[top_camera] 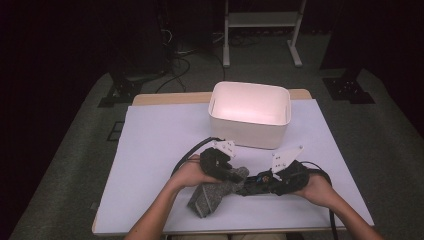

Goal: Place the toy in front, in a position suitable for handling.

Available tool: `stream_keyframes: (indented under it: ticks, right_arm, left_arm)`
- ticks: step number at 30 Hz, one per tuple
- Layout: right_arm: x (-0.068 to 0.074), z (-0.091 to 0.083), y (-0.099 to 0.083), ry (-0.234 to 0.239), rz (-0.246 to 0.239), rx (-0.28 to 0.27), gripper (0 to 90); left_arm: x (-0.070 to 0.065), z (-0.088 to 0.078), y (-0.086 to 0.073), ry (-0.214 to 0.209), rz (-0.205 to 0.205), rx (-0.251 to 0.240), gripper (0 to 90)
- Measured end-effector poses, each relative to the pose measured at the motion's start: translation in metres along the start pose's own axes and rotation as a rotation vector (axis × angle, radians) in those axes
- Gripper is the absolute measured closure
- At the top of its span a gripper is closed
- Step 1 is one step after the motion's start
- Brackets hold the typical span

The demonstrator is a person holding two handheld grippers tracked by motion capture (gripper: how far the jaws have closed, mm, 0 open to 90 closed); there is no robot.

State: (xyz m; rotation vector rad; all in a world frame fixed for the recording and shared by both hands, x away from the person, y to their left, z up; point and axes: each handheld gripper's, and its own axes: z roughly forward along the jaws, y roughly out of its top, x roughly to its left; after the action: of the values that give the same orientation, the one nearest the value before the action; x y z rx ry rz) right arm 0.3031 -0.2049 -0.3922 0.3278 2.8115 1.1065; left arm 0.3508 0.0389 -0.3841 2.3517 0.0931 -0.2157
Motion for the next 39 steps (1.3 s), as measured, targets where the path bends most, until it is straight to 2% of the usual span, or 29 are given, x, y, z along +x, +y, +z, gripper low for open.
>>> stream_keyframes:
  ticks: [7,19,24,29,31,36,39]
  right_arm:
    - [0.0,-0.001,-0.01,0.003,0.009,0.016,57.8]
    - [-0.005,0.003,-0.035,0.016,0.063,0.032,60.0]
    - [-0.006,0.004,-0.035,0.026,0.075,0.037,59.6]
    - [-0.007,0.006,-0.031,0.015,0.072,0.059,57.7]
    - [-0.007,0.007,-0.028,-0.007,0.061,0.065,52.2]
    - [-0.002,0.023,-0.017,0.008,0.022,0.124,51.6]
    - [-0.001,0.034,-0.012,0.013,0.004,0.161,52.6]
  left_arm:
    - [-0.001,0.004,0.003,0.0,0.015,0.001,81.6]
    - [-0.003,0.012,0.01,0.003,0.041,0.027,81.6]
    - [-0.002,0.01,0.008,0.013,0.034,0.035,81.6]
    - [-0.002,0.01,0.009,0.018,0.037,0.036,81.6]
    - [-0.003,0.011,0.008,0.011,0.044,0.041,81.6]
    - [-0.006,0.011,0.007,0.0,0.047,0.046,81.6]
    - [-0.006,0.011,0.003,-0.007,0.043,0.032,81.6]
